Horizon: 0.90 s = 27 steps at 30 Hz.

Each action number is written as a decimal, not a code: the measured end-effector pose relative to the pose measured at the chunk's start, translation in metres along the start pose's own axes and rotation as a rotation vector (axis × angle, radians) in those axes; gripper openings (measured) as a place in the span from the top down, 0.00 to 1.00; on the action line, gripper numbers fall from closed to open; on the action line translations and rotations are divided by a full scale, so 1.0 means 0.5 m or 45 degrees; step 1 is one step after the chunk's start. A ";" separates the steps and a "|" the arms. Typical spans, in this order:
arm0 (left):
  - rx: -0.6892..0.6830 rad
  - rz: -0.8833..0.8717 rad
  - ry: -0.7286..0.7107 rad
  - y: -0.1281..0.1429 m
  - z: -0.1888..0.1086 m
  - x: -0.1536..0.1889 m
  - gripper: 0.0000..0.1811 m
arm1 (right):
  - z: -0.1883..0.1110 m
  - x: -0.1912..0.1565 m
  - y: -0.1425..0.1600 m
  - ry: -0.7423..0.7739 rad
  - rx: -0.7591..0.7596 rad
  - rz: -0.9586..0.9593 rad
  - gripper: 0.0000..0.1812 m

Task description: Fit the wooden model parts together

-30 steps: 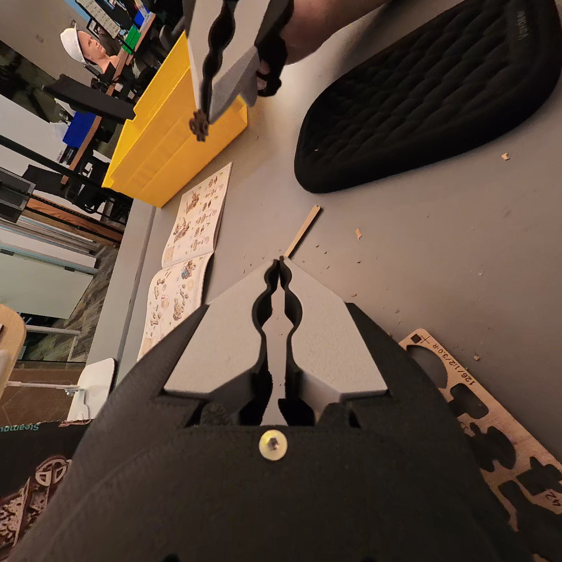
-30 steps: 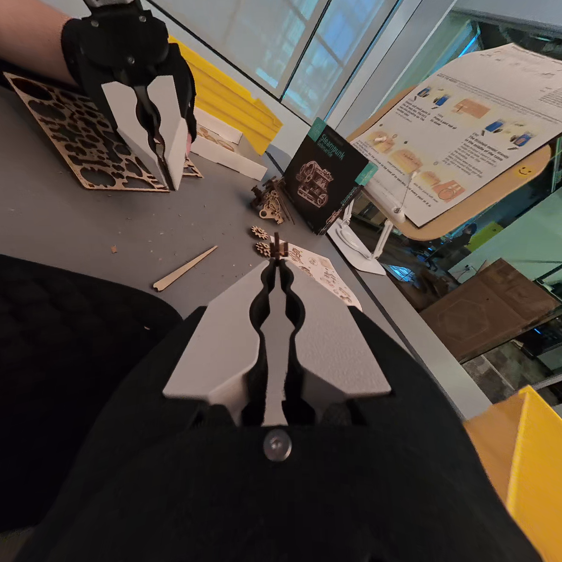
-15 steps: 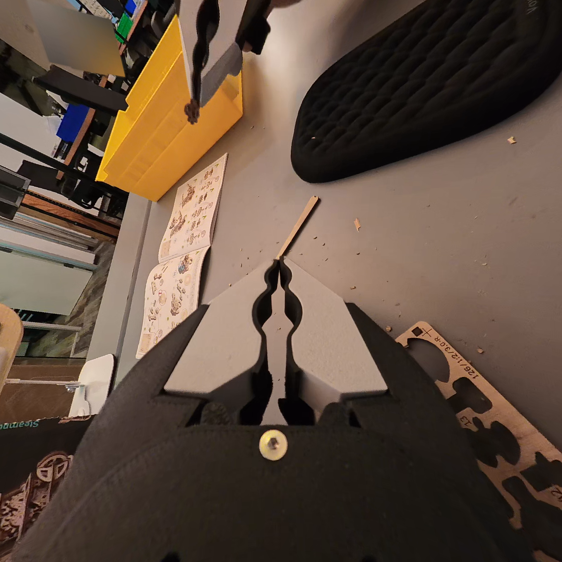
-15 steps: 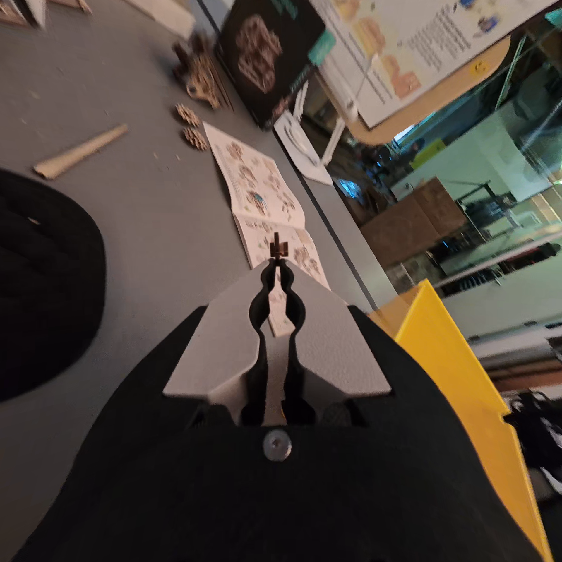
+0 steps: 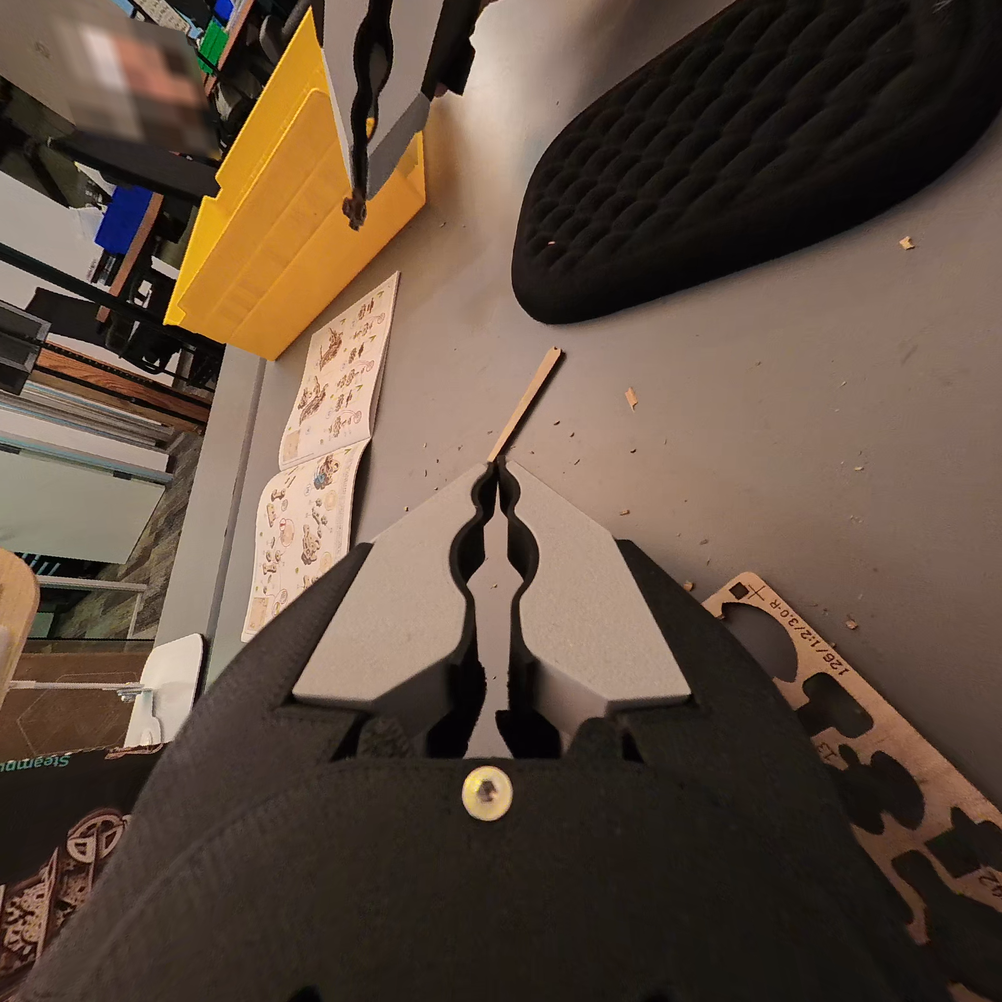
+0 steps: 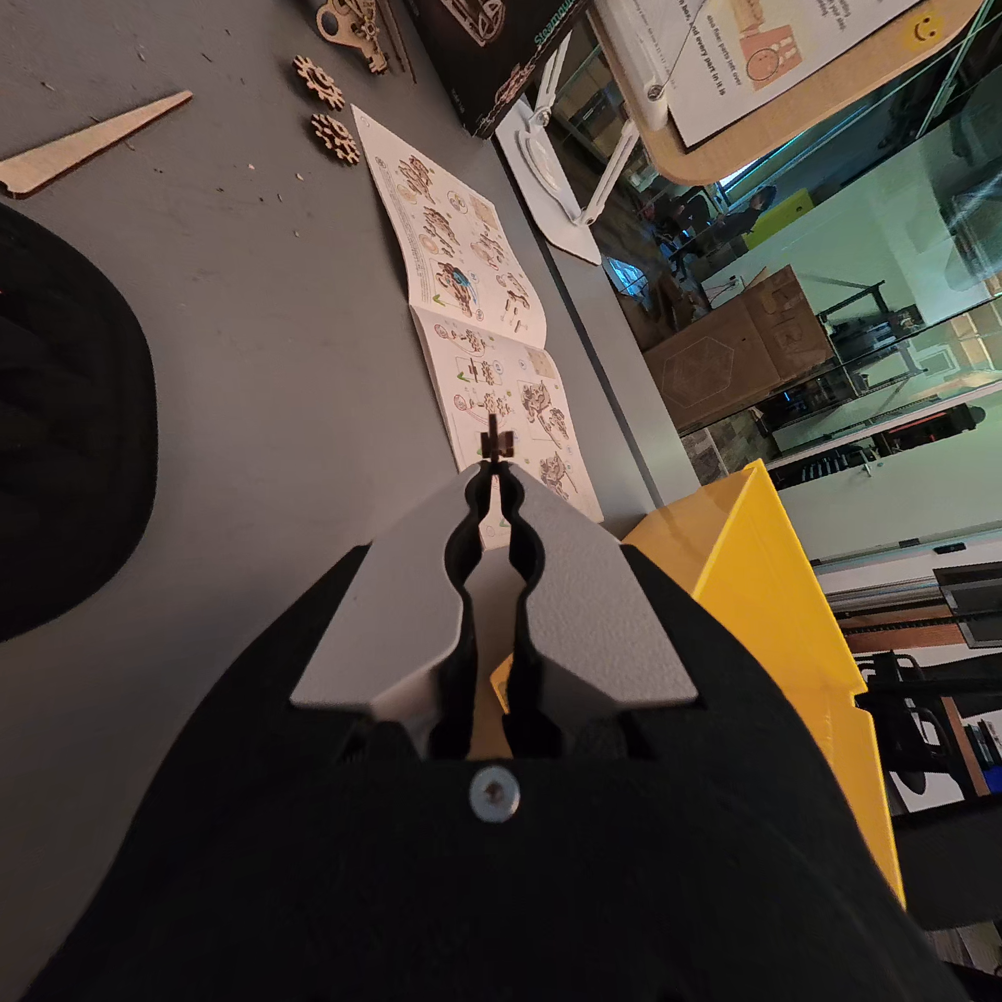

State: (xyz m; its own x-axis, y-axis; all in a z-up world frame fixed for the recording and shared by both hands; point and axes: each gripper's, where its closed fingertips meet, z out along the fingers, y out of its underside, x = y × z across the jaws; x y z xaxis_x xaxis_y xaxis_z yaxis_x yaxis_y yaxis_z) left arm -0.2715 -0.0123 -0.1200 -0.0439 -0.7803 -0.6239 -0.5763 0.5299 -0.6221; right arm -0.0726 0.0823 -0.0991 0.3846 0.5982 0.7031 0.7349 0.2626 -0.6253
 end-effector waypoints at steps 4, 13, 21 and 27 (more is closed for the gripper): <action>-0.005 0.006 0.002 0.000 0.001 0.001 1.00 | 0.001 -0.002 -0.002 -0.002 0.006 -0.004 0.99; -0.008 0.011 0.004 0.000 0.001 0.003 1.00 | -0.002 -0.002 -0.012 0.001 0.037 -0.009 0.99; -0.014 0.017 0.010 0.001 0.001 0.005 1.00 | 0.003 -0.055 -0.035 -0.172 0.105 -0.028 0.99; -0.028 0.027 0.018 0.006 0.003 0.008 1.00 | 0.023 -0.083 -0.019 -0.227 0.034 -0.069 0.99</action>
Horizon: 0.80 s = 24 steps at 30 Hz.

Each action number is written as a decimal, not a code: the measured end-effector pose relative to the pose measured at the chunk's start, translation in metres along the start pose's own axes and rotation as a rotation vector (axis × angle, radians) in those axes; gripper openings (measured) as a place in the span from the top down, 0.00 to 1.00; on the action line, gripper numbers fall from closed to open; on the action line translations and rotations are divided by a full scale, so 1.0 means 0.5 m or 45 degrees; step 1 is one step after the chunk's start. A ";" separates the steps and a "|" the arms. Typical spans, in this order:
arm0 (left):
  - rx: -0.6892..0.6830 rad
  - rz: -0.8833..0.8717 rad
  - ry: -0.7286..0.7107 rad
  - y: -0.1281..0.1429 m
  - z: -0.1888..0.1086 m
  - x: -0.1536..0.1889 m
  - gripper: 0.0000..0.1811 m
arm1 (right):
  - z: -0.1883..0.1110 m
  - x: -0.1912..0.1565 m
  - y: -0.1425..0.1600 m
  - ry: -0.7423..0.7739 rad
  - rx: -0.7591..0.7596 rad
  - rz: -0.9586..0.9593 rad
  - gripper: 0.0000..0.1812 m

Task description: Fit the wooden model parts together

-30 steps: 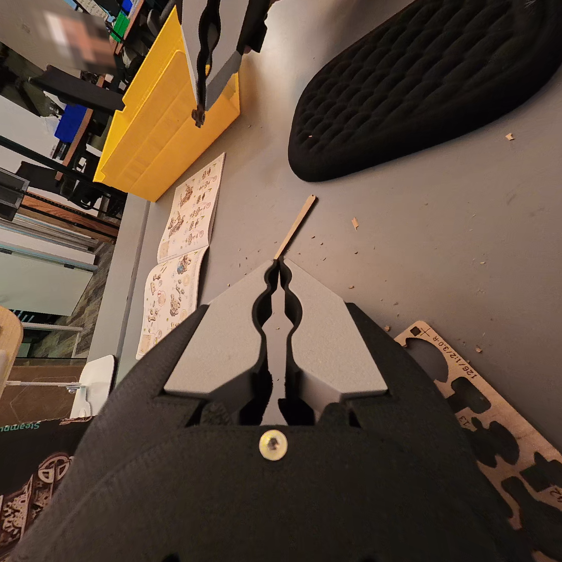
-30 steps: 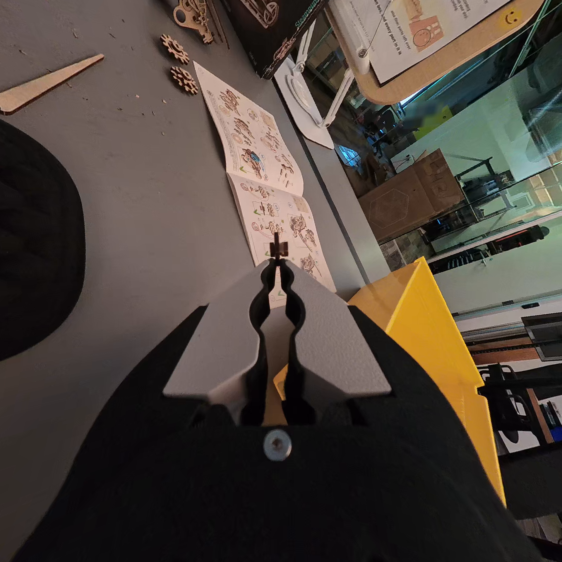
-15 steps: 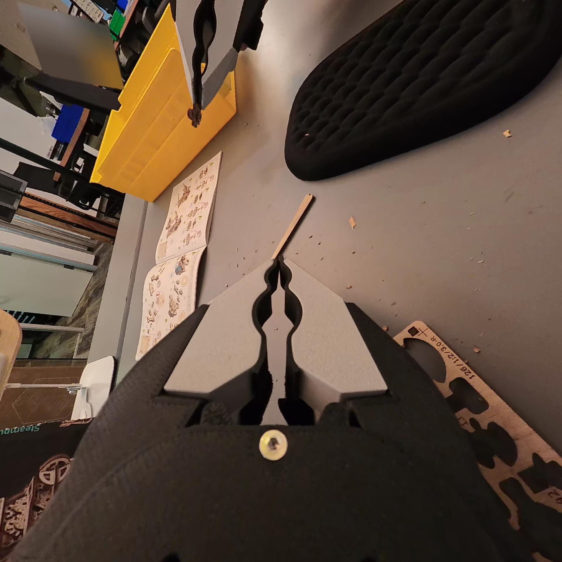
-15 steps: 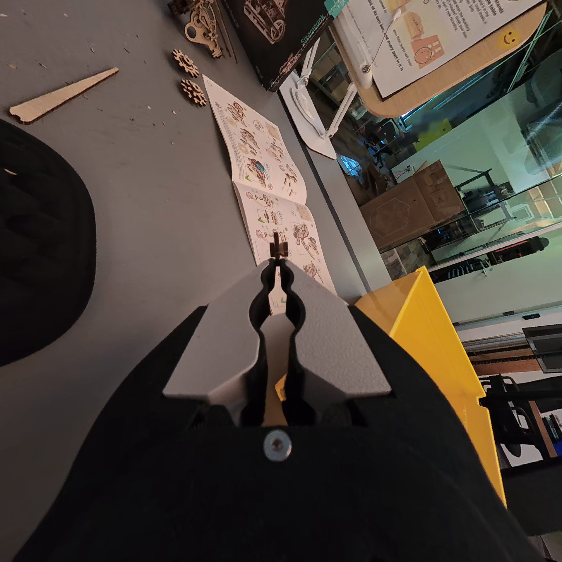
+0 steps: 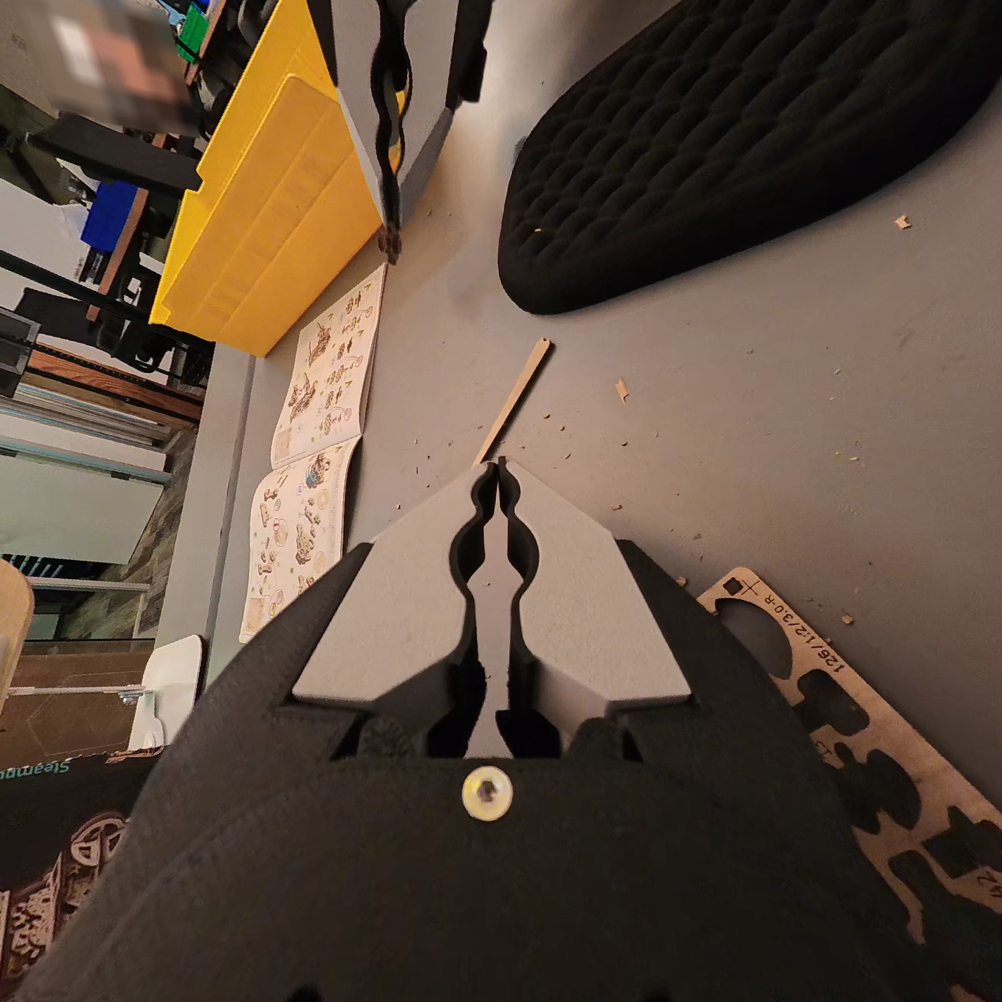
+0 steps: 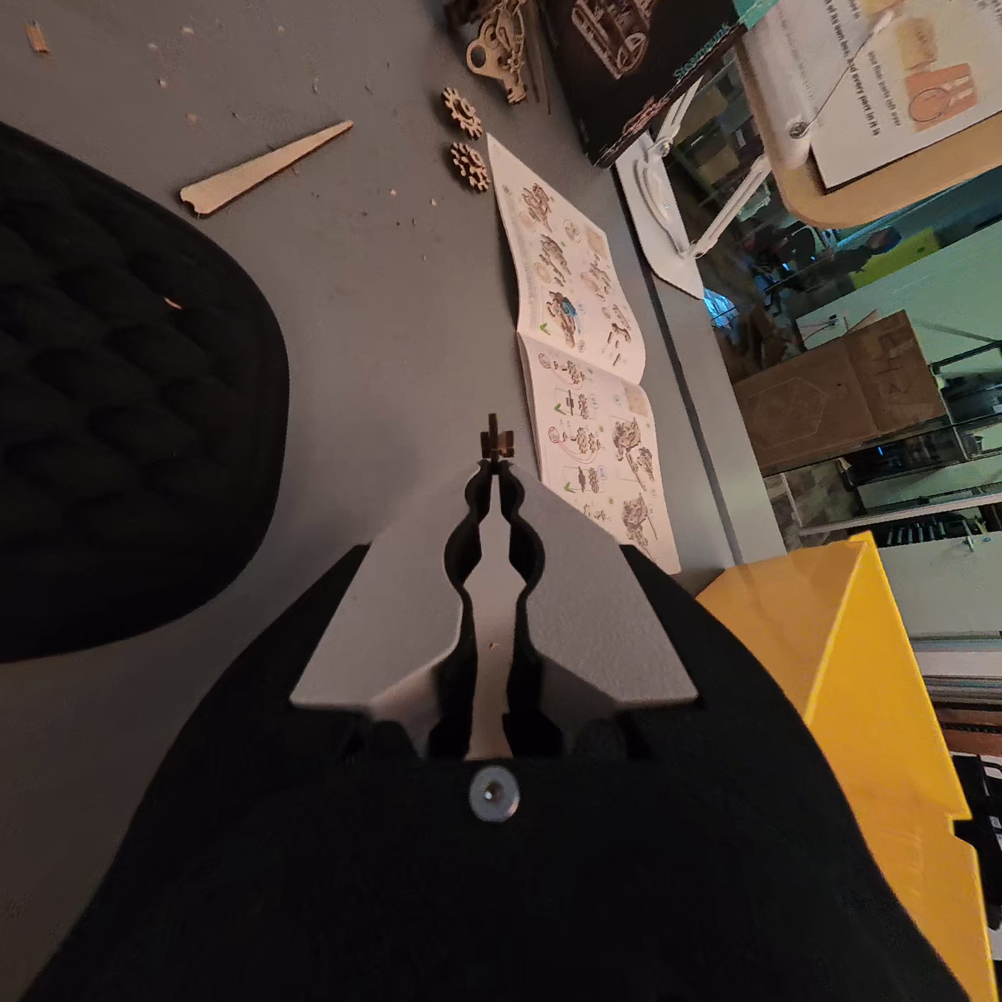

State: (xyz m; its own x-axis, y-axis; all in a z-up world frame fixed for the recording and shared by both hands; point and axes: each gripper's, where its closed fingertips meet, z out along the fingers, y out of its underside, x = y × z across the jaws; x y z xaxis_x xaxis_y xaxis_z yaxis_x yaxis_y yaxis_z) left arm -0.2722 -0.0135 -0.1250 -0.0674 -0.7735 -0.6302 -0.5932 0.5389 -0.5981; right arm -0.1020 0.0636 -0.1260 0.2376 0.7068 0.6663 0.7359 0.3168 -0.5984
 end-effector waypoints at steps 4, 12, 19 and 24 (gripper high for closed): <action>0.000 0.000 0.000 0.000 0.000 0.000 1.00 | 0.003 -0.010 -0.005 -0.035 0.015 0.000 0.99; -0.007 0.007 0.000 0.003 -0.001 0.000 1.00 | -0.039 0.023 -0.080 0.017 0.327 0.131 0.99; -0.020 0.009 0.003 0.007 -0.001 0.000 1.00 | -0.035 0.028 -0.065 0.020 0.285 0.165 0.99; -0.019 0.014 0.001 0.006 -0.001 0.000 1.00 | -0.031 0.037 -0.051 0.029 0.255 0.221 0.99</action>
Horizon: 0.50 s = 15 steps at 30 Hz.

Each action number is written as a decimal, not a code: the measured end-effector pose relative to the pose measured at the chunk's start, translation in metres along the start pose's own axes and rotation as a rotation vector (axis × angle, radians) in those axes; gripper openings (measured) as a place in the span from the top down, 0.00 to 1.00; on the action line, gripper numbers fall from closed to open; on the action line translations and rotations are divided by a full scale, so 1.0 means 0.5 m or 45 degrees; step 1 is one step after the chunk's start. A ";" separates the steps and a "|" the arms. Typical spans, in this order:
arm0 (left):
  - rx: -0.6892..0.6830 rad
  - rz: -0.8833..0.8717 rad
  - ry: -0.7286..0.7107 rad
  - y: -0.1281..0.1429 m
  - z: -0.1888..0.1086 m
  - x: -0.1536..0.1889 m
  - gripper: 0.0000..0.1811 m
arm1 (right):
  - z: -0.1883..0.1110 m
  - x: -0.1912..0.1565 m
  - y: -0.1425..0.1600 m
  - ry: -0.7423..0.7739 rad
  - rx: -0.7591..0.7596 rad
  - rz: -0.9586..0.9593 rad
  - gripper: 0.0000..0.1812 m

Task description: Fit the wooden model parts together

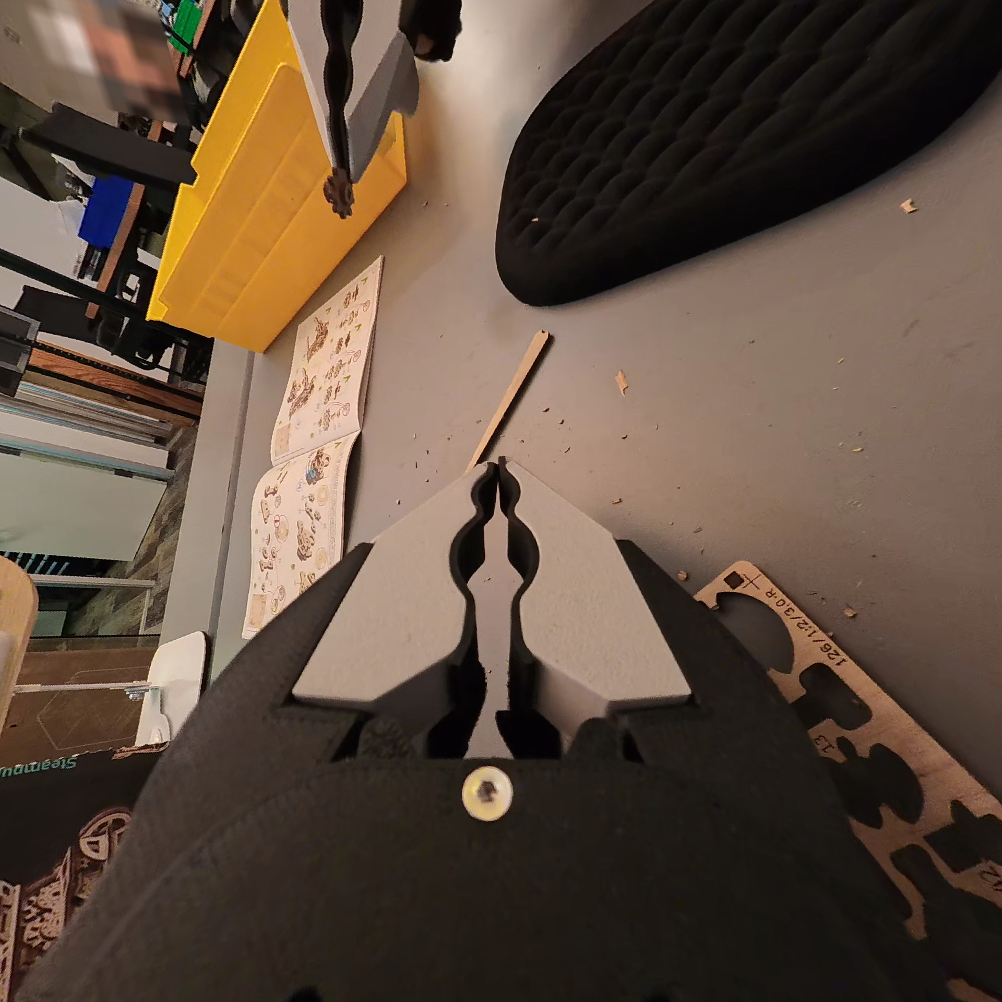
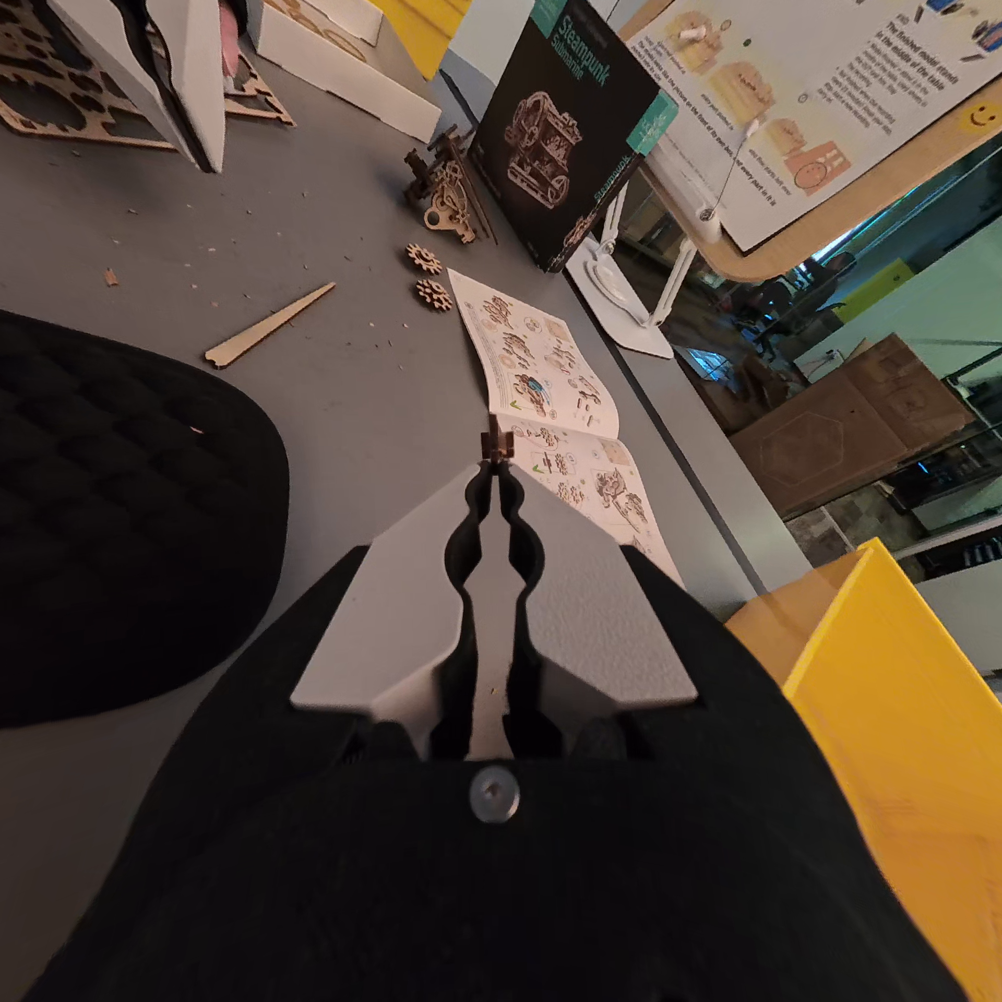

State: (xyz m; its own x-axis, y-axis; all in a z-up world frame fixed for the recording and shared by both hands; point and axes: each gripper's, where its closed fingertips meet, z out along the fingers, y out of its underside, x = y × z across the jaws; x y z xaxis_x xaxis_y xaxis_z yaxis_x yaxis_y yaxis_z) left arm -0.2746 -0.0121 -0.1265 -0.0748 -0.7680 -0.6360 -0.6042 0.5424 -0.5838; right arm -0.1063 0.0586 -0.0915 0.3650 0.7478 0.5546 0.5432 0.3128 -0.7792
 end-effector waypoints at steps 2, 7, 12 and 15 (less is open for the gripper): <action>-0.001 0.003 0.002 0.000 0.000 0.001 1.00 | -0.004 0.002 -0.009 0.005 0.035 0.002 0.99; -0.003 0.001 0.002 0.001 0.001 0.000 1.00 | -0.015 0.007 -0.029 0.020 0.099 0.003 0.99; -0.004 0.004 0.002 0.001 0.001 0.000 1.00 | -0.020 0.010 -0.034 0.026 0.115 0.002 1.00; -0.004 0.003 0.001 0.002 0.001 0.000 1.00 | -0.020 0.009 -0.034 0.026 0.111 -0.008 0.99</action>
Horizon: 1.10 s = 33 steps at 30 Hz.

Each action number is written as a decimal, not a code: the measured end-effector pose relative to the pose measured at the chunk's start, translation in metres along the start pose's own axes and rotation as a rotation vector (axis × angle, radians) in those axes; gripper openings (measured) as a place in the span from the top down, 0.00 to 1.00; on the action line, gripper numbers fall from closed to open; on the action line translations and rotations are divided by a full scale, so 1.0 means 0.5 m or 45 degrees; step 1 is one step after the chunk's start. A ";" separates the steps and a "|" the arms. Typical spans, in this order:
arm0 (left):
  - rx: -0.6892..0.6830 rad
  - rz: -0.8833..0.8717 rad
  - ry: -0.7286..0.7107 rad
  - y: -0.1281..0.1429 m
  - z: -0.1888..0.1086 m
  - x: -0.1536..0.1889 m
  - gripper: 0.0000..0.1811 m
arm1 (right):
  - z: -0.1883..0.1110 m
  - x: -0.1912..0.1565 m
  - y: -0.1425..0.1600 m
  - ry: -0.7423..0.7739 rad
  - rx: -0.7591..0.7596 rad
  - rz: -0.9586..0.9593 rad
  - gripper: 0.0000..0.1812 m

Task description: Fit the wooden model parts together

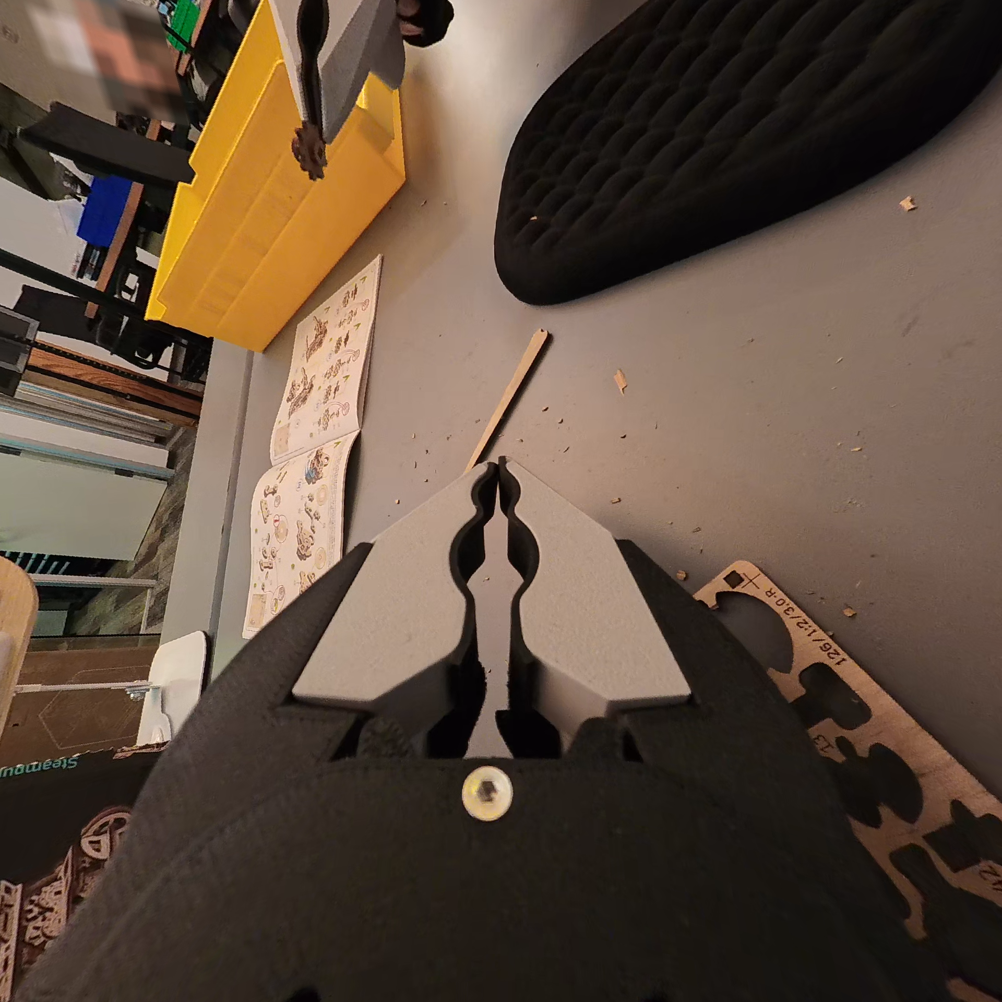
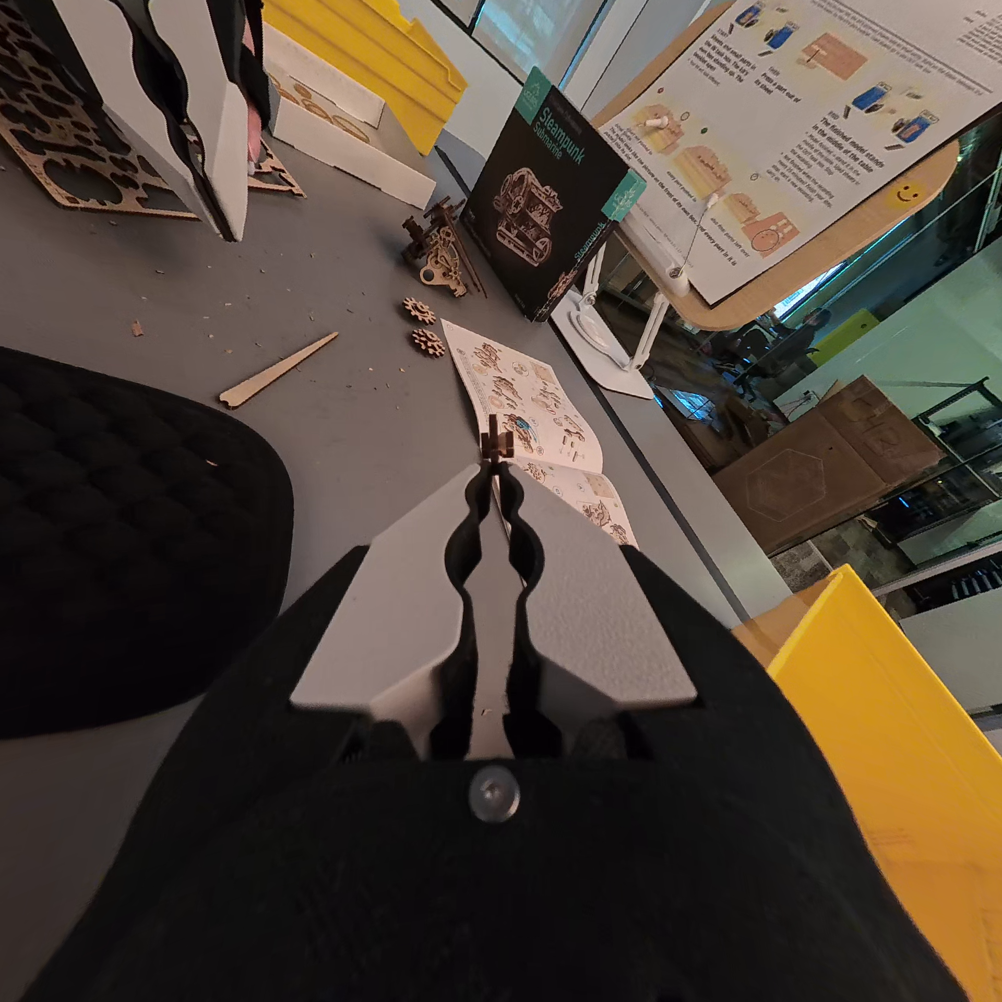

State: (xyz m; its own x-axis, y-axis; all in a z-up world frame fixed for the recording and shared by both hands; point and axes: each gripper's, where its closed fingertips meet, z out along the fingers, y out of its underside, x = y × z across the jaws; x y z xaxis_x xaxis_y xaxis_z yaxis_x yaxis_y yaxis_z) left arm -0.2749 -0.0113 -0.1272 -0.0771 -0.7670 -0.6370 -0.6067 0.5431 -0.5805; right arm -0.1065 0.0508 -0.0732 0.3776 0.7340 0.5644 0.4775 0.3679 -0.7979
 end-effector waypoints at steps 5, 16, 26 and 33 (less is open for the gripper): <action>-0.001 0.001 0.001 0.000 0.001 0.000 1.00 | 0.001 -0.002 0.002 -0.002 -0.012 -0.019 0.99; -0.004 0.008 -0.002 -0.001 0.001 0.000 1.00 | 0.003 -0.005 0.003 -0.005 -0.023 -0.031 0.99; -0.008 0.011 -0.003 0.001 0.001 -0.001 1.00 | 0.003 -0.006 0.004 -0.005 -0.028 -0.032 0.99; -0.010 0.011 -0.004 0.001 0.001 -0.001 1.00 | 0.002 -0.004 0.004 -0.002 -0.030 -0.031 0.99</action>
State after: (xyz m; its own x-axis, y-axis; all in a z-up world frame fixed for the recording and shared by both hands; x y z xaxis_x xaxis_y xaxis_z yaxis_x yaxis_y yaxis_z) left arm -0.2747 -0.0104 -0.1273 -0.0800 -0.7614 -0.6433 -0.6121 0.5469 -0.5711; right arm -0.1070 0.0506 -0.0764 0.3643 0.7261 0.5832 0.5050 0.3722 -0.7788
